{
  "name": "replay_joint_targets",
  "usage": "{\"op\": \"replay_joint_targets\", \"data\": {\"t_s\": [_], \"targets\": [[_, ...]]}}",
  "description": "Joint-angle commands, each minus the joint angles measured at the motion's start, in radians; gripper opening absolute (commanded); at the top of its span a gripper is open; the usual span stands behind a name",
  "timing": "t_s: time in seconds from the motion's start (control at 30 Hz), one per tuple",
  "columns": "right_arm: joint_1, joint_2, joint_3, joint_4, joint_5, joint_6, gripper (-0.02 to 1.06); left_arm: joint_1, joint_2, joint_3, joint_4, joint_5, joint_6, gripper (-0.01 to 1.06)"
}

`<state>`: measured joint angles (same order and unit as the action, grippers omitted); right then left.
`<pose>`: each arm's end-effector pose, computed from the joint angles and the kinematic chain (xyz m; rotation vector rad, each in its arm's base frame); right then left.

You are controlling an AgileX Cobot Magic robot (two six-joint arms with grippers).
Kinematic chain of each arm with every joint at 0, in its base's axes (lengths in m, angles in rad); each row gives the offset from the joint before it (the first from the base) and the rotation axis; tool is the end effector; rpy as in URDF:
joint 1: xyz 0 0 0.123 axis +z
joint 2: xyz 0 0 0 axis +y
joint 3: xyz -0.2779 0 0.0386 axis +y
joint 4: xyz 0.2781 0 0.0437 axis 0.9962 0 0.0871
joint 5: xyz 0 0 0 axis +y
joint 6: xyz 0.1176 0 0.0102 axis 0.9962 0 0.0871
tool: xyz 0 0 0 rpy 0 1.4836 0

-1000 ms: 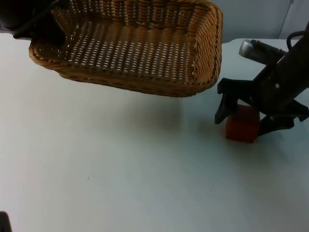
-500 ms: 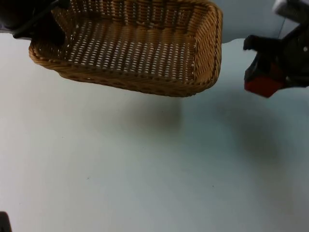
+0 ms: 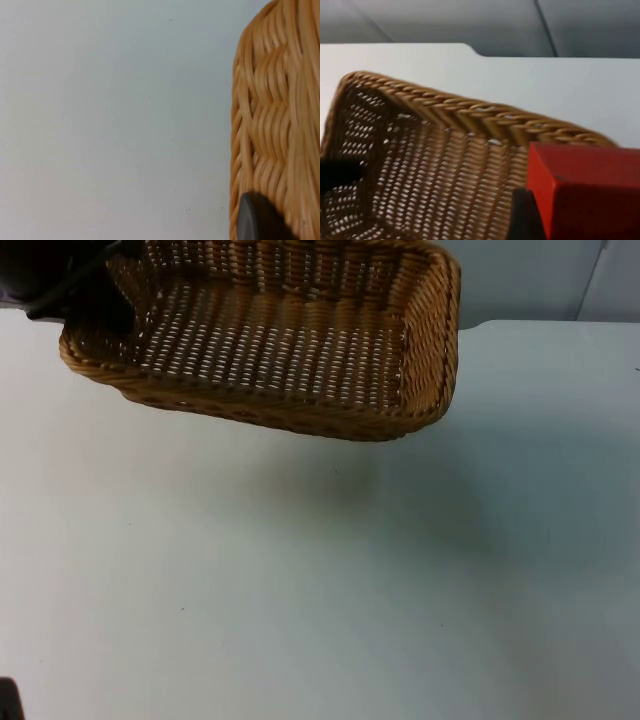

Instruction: Pick up the basket with the left hand and place the cube into the basket with the right hand.

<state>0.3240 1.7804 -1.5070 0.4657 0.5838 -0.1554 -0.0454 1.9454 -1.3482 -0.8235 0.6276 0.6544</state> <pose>0.4278 0.1745 0.2784 -0.2284 2.3201 0.5755 0.4497 -0.0714 0.1595 0.1532 2.5018 -0.6076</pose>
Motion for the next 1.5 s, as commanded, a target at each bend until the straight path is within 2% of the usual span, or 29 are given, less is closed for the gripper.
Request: {"op": "replay_joint_targets", "data": {"t_s": [0.0, 0.1, 0.17, 0.23, 0.27, 0.33, 0.37, 0.57, 0.6, 0.7, 0.73, 0.8, 0.83, 0.87, 0.93, 1.0, 1.13, 1.27, 1.33, 1.37, 1.47], "targets": [[0.04, 0.014, -0.011, 0.001, 0.001, -0.014, 0.4, 0.002, -0.014, -0.003, -0.031, -0.004, -0.008, 0.0], [0.094, 0.055, -0.011, 0.004, -0.029, -0.018, 0.4, 0.002, -0.014, -0.003, -0.031, -0.004, -0.008, 0.0], [0.125, 0.097, -0.013, 0.011, -0.048, -0.018, 0.44, 0.002, -0.014, -0.003, -0.031, -0.004, -0.008, 0.0], [0.138, 0.156, -0.033, 0.009, -0.049, -0.018, 0.56, 0.002, -0.014, -0.003, -0.031, -0.004, -0.008, 0.0], [0.138, 0.156, -0.033, 0.009, -0.049, -0.018, 0.56, 0.002, -0.014, -0.003, -0.031, -0.004, -0.008, 0.0], [0.138, 0.211, -0.074, 0.009, -0.026, -0.015, 0.71, 0.002, -0.014, -0.003, -0.031, -0.004, -0.008, 0.0], [0.138, 0.234, -0.094, 0.007, -0.015, -0.011, 0.74, 0.002, -0.014, -0.003, -0.031, -0.004, -0.008, 0.0], [0.133, 0.276, -0.209, -0.009, 0.011, -0.01, 0.73, 0.002, -0.014, -0.003, -0.031, -0.004, -0.008, 0.0], [0.124, 0.266, -0.244, -0.022, 0.028, 0.0, 0.7, 0.002, -0.014, -0.003, -0.031, -0.004, -0.008, 0.0], [0.091, 0.218, -0.308, -0.107, 0.085, 0.063, 0.45, 0.002, -0.014, -0.003, -0.029, -0.009, -0.008, 0.0], [0.091, 0.218, -0.308, -0.107, 0.085, 0.063, 0.45, 0.002, -0.014, -0.003, -0.029, -0.009, -0.008, 0.0], [0.063, 0.17, -0.308, -0.244, 0.127, 0.142, 0.32, 0.002, -0.014, -0.003, -0.029, -0.016, -0.008, 0.0], [0.046, 0.139, -0.308, -0.357, 0.171, 0.203, 0.25, 0.002, -0.014, -0.003, -0.029, -0.021, -0.008, 0.0], [0.046, 0.139, -0.308, -0.357, 0.171, 0.203, 0.25, 0.002, -0.014, -0.003, -0.029, -0.021, -0.008, 0.0], [0.02, 0.097, -0.308, -0.504, 0.24, 0.277, 0.14, 0.002, -0.014, -0.003, -0.029, -0.028, -0.008, 0.0], [-0.006, 0.055, -0.308, -0.593, 0.288, 0.331, 0.0, 0.002, -0.014, -0.003, -0.029, -0.034, -0.008, 0.0], [-0.062, -0.026, -0.301, -0.66, 0.335, 0.384, 0.0, 0.002, -0.014, -0.003, -0.029, -0.048, -0.008, 0.0], [-0.137, -0.153, -0.22, -0.681, 0.326, 0.444, 0.0, 0.002, -0.014, -0.003, -0.029, -0.054, -0.008, 0.0], [-0.209, -0.285, -0.072, -0.684, 0.27, 0.448, 0.0, 0.002, -0.014, -0.003, -0.029, -0.054, -0.008, 0.0], [-0.209, -0.285, -0.072, -0.684, 0.27, 0.448, 0.0, 0.002, -0.014, -0.003, -0.029, -0.054, -0.008, 0.0], [-0.292, -0.451, 0.114, -0.682, 0.156, 0.47, 0.0, 0.002, -0.014, -0.003, -0.029, -0.054, -0.008, 0.0]]}}
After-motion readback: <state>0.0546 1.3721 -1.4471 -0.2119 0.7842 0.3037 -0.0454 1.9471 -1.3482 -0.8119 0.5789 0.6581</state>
